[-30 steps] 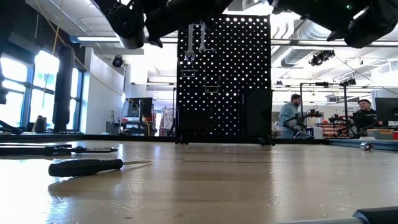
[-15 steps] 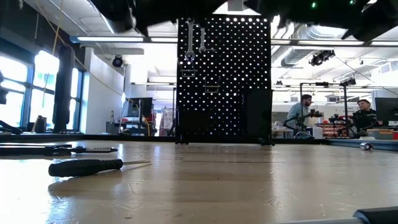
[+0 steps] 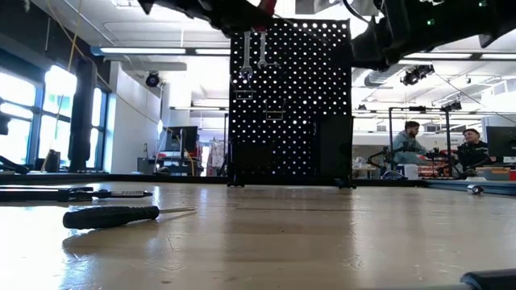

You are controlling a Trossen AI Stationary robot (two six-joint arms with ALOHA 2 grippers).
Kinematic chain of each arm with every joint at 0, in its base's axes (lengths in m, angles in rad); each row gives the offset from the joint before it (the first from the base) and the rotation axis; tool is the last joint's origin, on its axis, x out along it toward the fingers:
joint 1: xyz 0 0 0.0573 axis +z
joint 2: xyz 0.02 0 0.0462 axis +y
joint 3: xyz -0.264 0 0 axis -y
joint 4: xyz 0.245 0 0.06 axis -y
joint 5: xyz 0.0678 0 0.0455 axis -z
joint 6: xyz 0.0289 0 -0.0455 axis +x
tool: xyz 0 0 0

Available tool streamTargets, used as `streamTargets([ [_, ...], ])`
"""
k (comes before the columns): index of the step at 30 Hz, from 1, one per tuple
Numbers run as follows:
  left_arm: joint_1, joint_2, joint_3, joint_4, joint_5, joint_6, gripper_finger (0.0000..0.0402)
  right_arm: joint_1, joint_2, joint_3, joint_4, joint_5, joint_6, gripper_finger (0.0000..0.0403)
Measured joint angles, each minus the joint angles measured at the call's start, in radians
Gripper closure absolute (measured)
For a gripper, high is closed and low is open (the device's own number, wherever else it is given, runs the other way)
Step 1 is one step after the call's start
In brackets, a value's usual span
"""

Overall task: Hang tools onto peg board
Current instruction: Put the Allen wrench into the right bin on the pegboard

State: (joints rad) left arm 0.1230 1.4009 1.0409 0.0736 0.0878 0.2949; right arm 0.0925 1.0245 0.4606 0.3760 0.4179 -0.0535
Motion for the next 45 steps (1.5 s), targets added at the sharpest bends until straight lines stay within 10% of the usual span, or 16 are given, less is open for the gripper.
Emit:
streamTargets([
  [10,-0.003,0.052,0.041,-0.224,-0.017,-0.001,0.0361,0.041,0.055,0.199,-0.139,0.011,-0.041,0.0254],
  [24,-0.037,0.181,0.213,-0.491,-0.091,0.030,0.0361,0.038,0.441,0.690,-0.630,0.056,-0.032,0.0253],
  [45,-0.061,0.183,0.218,-0.486,-0.127,0.050,0.0361,0.016,0.489,0.732,-0.650,-0.027,-0.014,0.0317],
])
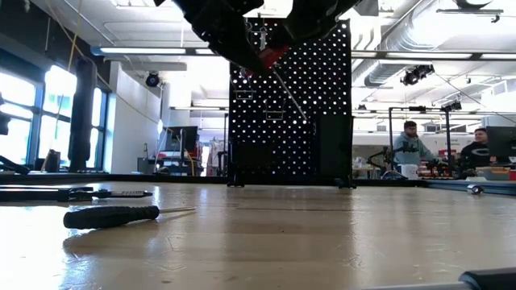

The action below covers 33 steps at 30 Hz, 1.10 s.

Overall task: Hang tools onto peg board
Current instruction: Put the Allen wrench into the right bin on the pegboard

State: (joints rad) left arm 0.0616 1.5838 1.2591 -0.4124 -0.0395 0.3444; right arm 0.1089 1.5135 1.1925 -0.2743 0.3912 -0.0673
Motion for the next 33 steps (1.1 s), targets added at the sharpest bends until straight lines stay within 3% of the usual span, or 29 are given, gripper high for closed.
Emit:
streamTargets([
  [18,-0.004,0.000,0.000,0.022,0.001,-0.001,0.0361,-0.018,0.000,-0.001,-0.020,-0.036,0.018,0.0320],
  [24,-0.003,0.000,0.000,0.020,0.001,0.001,0.0361,-0.018,0.000,-0.001,-0.017,-0.037,0.002,0.0364],
  [33,-0.003,0.000,0.000,0.021,-0.004,-0.007,0.0359,-0.017,0.000,-0.003,-0.008,-0.017,-0.011,0.0365],
])
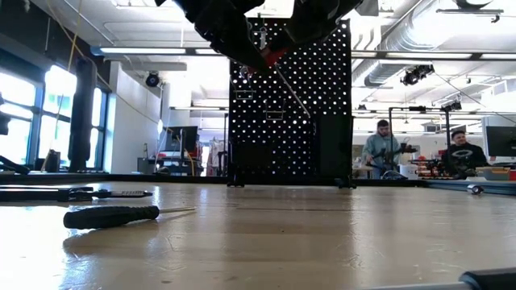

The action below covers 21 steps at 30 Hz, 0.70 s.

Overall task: Hang tools onto peg board
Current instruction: Put the Allen wrench into the right bin on the pegboard

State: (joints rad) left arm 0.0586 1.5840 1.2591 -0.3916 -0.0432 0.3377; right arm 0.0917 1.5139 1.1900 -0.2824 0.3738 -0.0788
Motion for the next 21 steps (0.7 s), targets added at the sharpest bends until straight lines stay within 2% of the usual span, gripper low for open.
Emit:
streamTargets([
  [8,0.000,-0.039,0.000,-0.015,-0.079,-0.019,0.0247,0.013,-0.015,0.000,-0.033,0.139,0.010,0.0365],
  [11,0.000,-0.092,0.000,-0.036,-0.101,-0.021,0.0219,0.025,-0.046,0.000,-0.086,0.245,0.012,0.0365],
  [15,0.012,-0.172,0.000,-0.072,-0.117,-0.020,0.0201,0.025,-0.119,-0.001,-0.174,0.365,0.053,0.0365],
  [21,0.031,-0.266,-0.004,-0.146,-0.124,-0.030,0.0198,0.017,-0.302,-0.106,-0.193,0.445,0.106,0.0365],
])
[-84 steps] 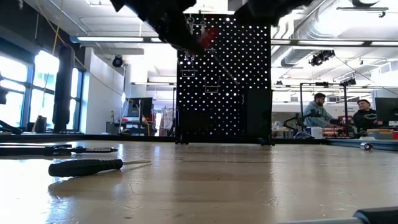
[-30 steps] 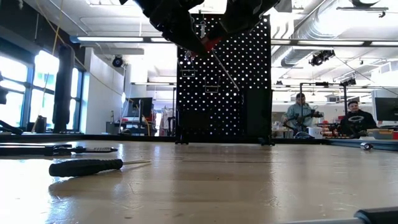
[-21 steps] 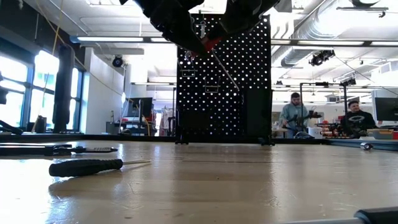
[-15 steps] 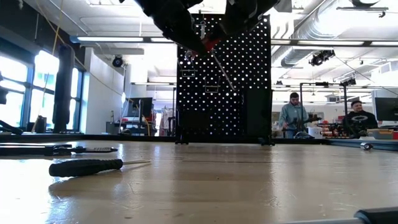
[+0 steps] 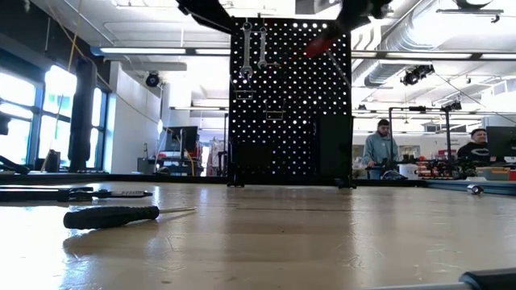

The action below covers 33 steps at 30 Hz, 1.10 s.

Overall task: Hang tools onto peg board
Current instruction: Put the Allen wrench into the right bin on the pegboard

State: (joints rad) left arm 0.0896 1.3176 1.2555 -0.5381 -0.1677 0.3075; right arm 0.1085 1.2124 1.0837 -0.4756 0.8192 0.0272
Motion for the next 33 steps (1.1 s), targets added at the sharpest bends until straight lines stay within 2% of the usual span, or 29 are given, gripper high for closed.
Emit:
streamTargets([
  [3,0.001,-0.034,-0.045,0.009,0.000,-0.007,0.0197,-0.021,-0.110,-0.113,0.108,-0.013,-0.025,0.0365],
  [8,0.001,-0.068,-0.174,0.127,0.003,-0.012,0.0197,-0.108,-0.279,-0.352,0.441,-0.154,-0.149,0.0365],
  [14,0.000,-0.074,-0.306,0.274,0.111,-0.055,0.0197,-0.272,-0.394,-0.563,0.793,-0.319,-0.269,0.0365],
  [19,-0.014,-0.073,-0.378,0.379,0.132,-0.083,0.0197,-0.432,-0.370,-0.582,0.852,-0.473,-0.253,0.0365],
  [23,-0.019,-0.073,-0.412,0.443,0.132,-0.096,0.0197,-0.516,-0.306,-0.582,0.884,-0.546,-0.253,0.0365],
  [33,-0.041,-0.073,-0.419,0.452,0.132,-0.115,0.0198,-0.625,-0.145,-0.580,0.953,-0.657,-0.213,0.0365],
])
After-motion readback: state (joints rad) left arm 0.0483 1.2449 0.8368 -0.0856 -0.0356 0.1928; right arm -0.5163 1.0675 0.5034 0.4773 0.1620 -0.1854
